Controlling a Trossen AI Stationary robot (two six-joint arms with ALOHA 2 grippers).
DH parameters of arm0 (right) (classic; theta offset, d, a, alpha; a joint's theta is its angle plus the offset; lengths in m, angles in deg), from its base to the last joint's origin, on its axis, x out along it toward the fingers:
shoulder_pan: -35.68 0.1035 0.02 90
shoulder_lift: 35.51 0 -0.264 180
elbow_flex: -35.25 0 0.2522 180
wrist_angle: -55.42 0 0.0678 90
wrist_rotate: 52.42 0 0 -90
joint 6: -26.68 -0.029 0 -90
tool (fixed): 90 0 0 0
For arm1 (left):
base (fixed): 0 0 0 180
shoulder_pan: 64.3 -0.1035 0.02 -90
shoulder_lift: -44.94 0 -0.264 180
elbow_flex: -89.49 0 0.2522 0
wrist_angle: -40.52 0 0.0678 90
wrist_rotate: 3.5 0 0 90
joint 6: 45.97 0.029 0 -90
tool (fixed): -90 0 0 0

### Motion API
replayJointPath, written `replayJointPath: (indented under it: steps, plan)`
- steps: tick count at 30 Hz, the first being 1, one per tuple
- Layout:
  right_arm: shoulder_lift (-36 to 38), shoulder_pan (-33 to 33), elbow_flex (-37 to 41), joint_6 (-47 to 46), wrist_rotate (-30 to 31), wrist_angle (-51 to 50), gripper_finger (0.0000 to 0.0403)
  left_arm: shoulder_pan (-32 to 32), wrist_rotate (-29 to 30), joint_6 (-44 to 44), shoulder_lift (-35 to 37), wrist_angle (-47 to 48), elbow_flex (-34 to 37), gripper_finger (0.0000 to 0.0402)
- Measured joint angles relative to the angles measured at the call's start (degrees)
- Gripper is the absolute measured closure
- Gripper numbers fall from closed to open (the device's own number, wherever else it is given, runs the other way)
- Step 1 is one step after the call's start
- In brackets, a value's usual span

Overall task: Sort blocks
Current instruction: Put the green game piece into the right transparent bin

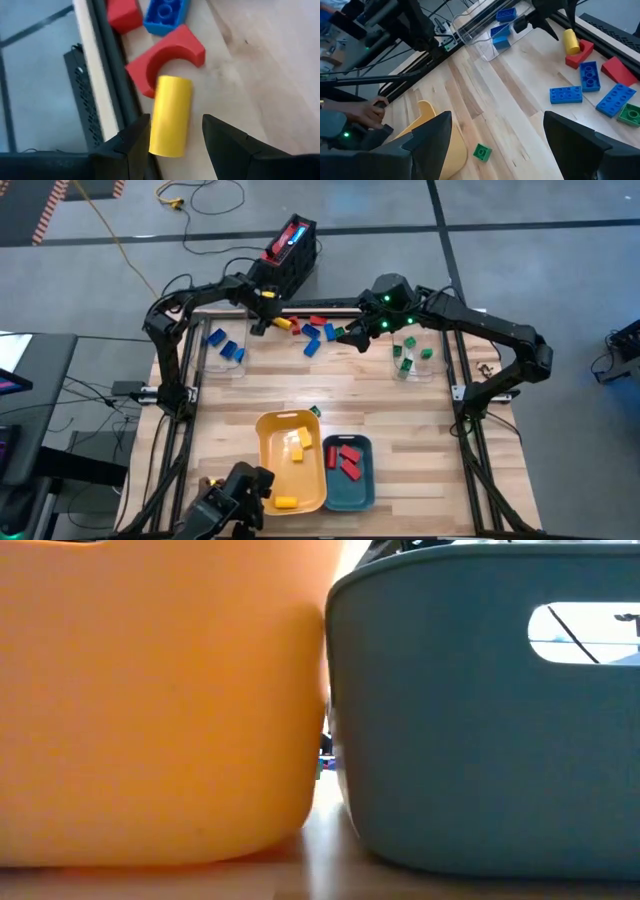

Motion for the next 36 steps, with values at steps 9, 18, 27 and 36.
replayJointPath:
  steps: [9, 18, 27, 36]
  plan:
    - [0.0, 0.0, 0.0, -0.8, -0.1, 0.0, 0.0072, 0.4, -0.1, -1.0, -0.7, 0.1, 0.0, 0.0228]
    - [0.0, 0.0, 0.0, -1.1, -0.1, 0.8, 0.0072, 0.5, -0.9, -3.0, -0.7, 1.8, 0.0, 0.0228]
    - [0.0, 0.0, 0.0, -1.2, 0.0, 2.4, 0.0072, 0.9, -1.9, -3.2, -0.3, 8.6, -5.9, 0.0228]
    - [0.0, 0.0, 0.0, -1.2, 0.0, 3.2, 0.0072, 1.5, 3.7, -5.0, -0.2, 6.0, -8.5, 0.0228]
